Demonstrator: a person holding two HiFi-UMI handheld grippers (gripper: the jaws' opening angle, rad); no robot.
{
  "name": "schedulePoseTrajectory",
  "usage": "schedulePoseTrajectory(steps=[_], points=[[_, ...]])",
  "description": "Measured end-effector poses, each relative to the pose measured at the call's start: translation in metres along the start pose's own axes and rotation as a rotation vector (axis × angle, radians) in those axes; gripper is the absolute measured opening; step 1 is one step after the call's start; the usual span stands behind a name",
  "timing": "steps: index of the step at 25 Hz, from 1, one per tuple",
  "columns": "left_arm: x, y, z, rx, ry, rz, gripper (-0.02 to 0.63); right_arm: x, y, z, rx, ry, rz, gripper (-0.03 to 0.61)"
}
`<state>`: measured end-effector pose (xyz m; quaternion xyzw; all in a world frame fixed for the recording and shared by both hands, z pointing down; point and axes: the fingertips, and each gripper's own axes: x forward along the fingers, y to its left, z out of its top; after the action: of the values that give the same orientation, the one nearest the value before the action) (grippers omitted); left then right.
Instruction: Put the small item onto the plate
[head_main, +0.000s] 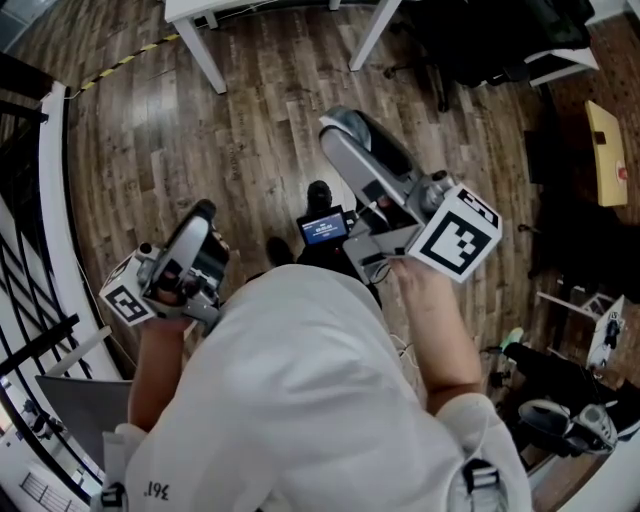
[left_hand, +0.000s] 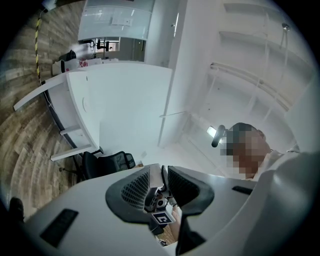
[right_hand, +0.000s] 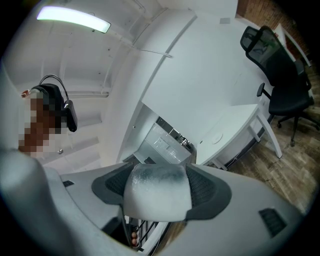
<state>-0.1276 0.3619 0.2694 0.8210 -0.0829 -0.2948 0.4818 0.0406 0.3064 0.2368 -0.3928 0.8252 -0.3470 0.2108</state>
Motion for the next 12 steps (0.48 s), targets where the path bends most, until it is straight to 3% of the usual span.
schedulePoseTrajectory(steps=[6, 12], points=[[0.033, 0.038, 0.019, 0.012, -0.004, 0.035, 0.11, 0.032, -0.045, 0.03, 0.026, 0.012, 0.02, 0.318], [0.1, 0.075, 0.041, 0.028, -0.008, 0.049, 0.11, 0.065, -0.092, 0.076, 0.043, 0.03, 0.058, 0.318]])
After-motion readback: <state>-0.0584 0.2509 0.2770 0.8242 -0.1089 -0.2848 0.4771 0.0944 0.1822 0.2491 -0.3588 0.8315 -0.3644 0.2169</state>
